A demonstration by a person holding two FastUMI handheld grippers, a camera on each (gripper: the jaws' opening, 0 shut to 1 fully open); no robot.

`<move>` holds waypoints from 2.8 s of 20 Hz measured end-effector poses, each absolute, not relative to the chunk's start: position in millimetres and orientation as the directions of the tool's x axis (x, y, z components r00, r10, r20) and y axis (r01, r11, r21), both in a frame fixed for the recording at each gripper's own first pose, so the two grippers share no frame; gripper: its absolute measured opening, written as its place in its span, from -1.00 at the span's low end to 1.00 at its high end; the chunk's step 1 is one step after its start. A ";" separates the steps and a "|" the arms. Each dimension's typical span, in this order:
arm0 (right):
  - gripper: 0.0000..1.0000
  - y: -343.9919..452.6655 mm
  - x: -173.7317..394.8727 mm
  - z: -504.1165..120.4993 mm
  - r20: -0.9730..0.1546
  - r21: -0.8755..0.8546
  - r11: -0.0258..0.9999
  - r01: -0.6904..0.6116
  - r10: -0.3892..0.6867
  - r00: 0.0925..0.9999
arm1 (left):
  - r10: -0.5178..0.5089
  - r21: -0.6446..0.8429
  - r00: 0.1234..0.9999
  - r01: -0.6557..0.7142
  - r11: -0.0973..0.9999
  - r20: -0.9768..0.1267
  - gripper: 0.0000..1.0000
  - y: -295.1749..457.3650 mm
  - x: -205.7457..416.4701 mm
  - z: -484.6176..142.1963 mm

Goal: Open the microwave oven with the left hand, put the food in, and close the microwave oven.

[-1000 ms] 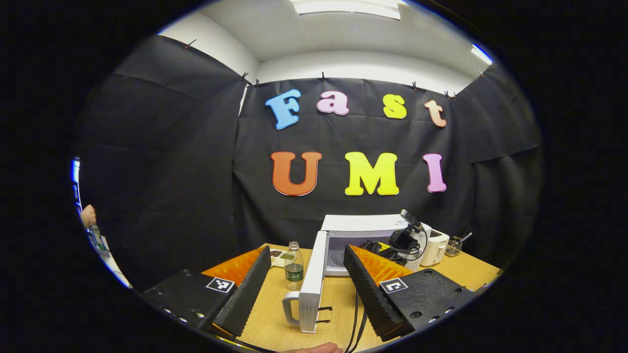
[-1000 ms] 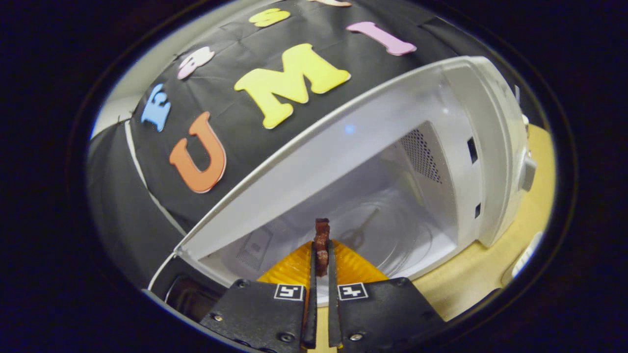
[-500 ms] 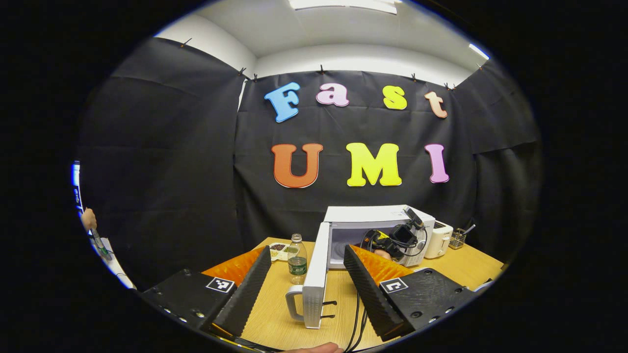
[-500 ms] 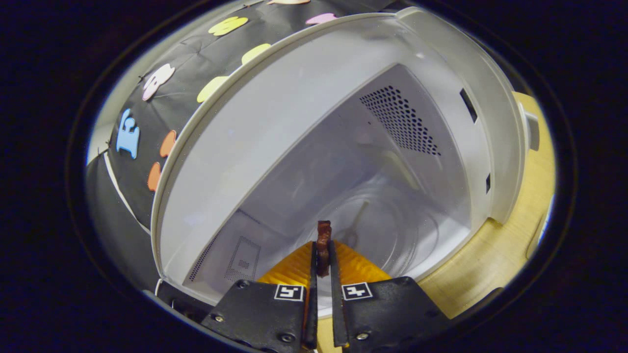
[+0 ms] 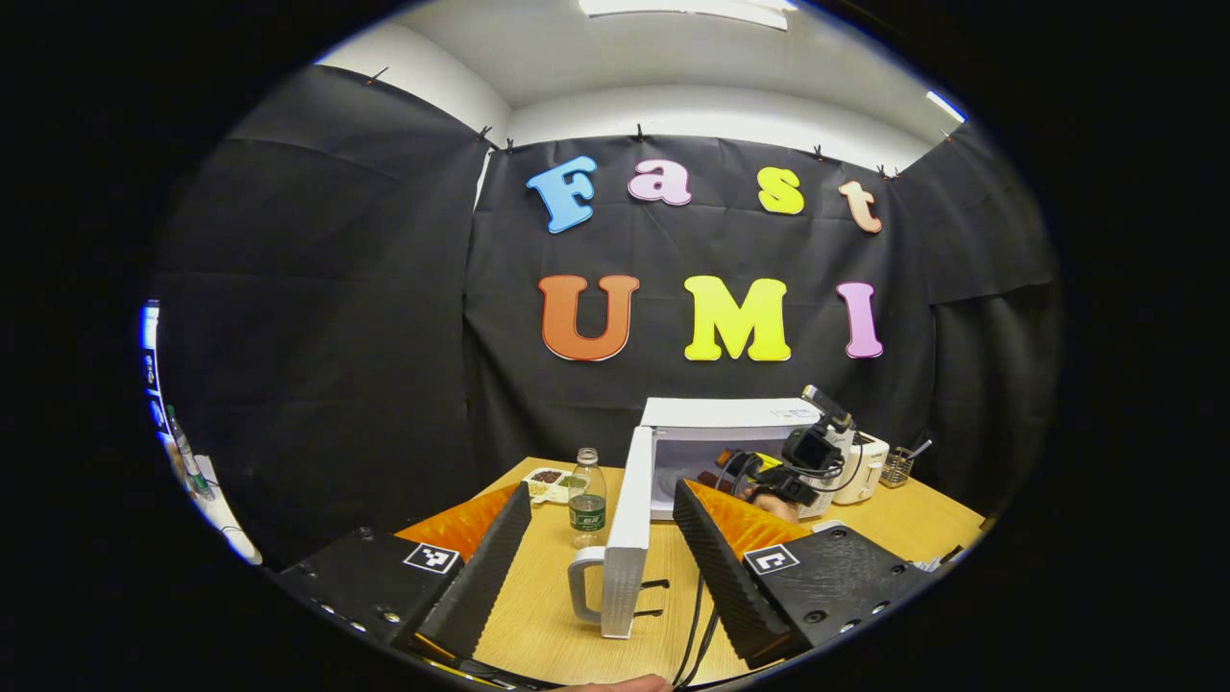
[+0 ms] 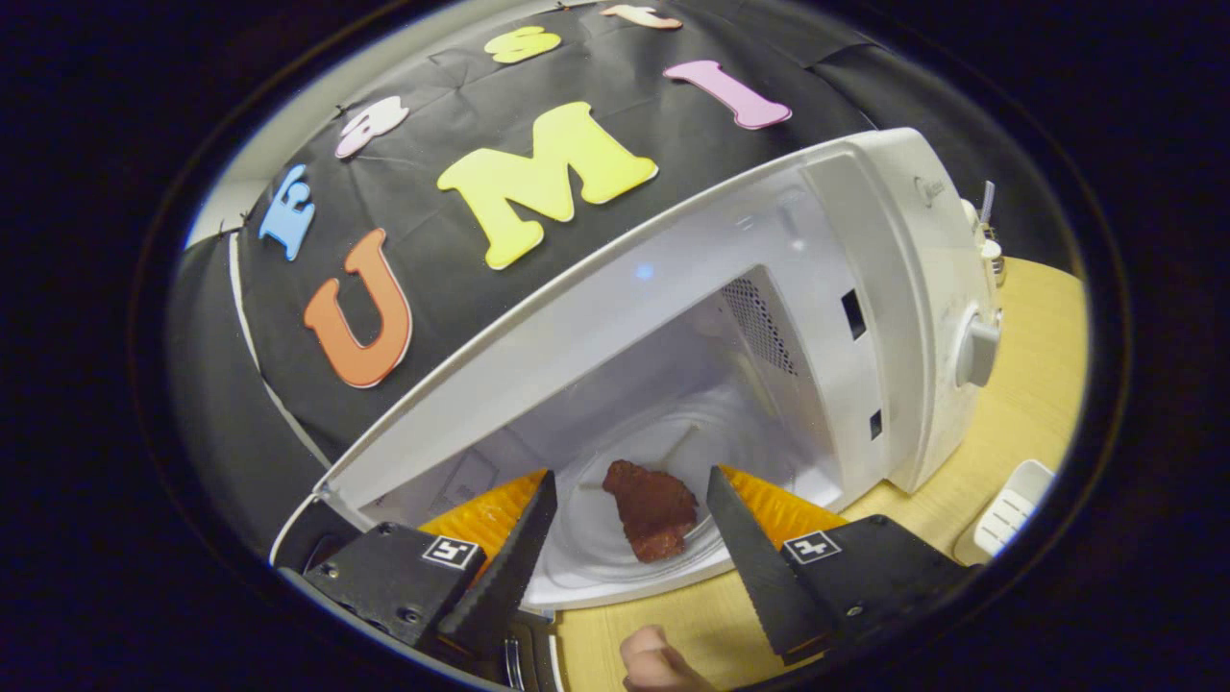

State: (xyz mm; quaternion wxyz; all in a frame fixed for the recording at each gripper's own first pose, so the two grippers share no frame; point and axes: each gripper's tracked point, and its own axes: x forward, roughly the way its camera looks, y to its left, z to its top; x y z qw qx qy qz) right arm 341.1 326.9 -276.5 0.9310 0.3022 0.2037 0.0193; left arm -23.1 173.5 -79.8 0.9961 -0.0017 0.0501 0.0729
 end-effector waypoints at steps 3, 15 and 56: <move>0.99 317.4 305.8 -255.7 -0.342 0.552 0.834 0.018 0.206 0.917 | 0.167 0.028 0.979 -0.165 0.986 -0.115 0.84 186.4 -26.9 -94.2; 0.99 180.7 134.6 -157.2 -0.187 0.334 0.933 -0.135 0.206 0.960 | 0.216 0.036 0.968 -0.213 0.976 -0.131 -1.00 226.7 -20.4 -141.8; 0.79 -13.9 101.7 -97.4 -0.024 0.180 0.977 -0.113 0.119 0.993 | -0.190 -0.078 0.942 0.175 0.982 -0.277 -1.00 -9.7 142.0 -247.8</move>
